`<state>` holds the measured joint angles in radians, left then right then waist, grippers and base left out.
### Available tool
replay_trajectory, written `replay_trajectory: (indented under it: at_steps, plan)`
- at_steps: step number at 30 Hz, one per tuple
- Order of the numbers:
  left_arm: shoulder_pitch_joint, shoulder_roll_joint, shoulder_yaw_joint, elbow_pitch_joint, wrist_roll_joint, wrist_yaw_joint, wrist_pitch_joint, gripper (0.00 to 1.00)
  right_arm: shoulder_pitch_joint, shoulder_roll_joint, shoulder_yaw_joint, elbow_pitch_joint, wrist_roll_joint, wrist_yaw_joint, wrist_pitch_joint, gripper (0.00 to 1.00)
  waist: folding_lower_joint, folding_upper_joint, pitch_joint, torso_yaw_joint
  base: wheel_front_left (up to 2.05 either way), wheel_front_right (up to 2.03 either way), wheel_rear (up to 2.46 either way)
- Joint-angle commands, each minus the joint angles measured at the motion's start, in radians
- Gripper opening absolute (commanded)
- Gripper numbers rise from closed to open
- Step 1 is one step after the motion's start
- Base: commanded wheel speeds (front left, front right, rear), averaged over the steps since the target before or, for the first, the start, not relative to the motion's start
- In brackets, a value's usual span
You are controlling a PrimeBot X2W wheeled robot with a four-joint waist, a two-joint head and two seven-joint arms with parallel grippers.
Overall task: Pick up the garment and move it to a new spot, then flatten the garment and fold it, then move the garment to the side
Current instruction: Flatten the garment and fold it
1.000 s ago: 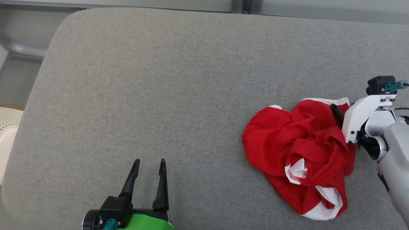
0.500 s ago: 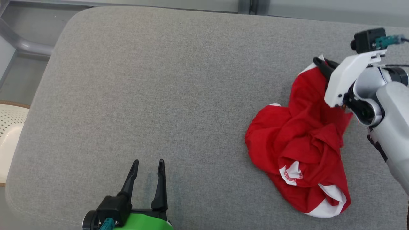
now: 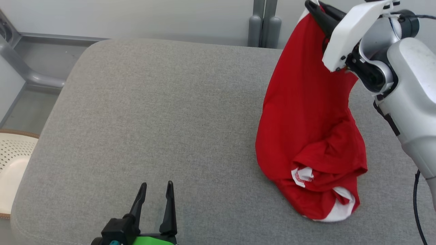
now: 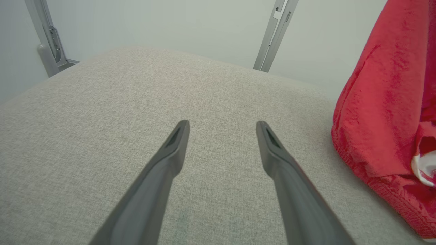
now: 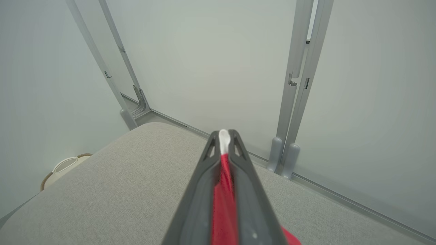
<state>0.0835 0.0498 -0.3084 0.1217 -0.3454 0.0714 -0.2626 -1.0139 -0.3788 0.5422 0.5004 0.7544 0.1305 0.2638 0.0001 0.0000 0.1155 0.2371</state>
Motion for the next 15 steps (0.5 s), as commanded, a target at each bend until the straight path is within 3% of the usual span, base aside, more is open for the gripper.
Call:
replay_trajectory:
  at_steps: [1, 9, 15]
  plan:
    - [0.015, 0.002, 0.003, 0.002, -0.008, 0.007, -0.003, 1.0, -0.026, 0.007, -0.004, -0.012, 0.011, 0.0, -0.016, 0.0, -0.0001, 0.0, -0.025, 0.01, 0.0, 0.0, 0.0]
    - [0.039, 0.002, -0.013, -0.001, -0.018, 0.017, -0.003, 1.0, -0.084, -0.001, 0.005, -0.05, 0.018, 0.0, -0.05, 0.0, -0.0001, 0.0, -0.052, 0.007, 0.0, 0.0, 0.0]
    - [0.045, 0.002, -0.008, -0.008, -0.021, 0.025, -0.003, 1.0, 0.062, -0.062, 0.072, -0.19, 0.077, 0.0, -0.061, 0.0, -0.0001, 0.0, -0.062, -0.007, 0.0, 0.0, 0.0]
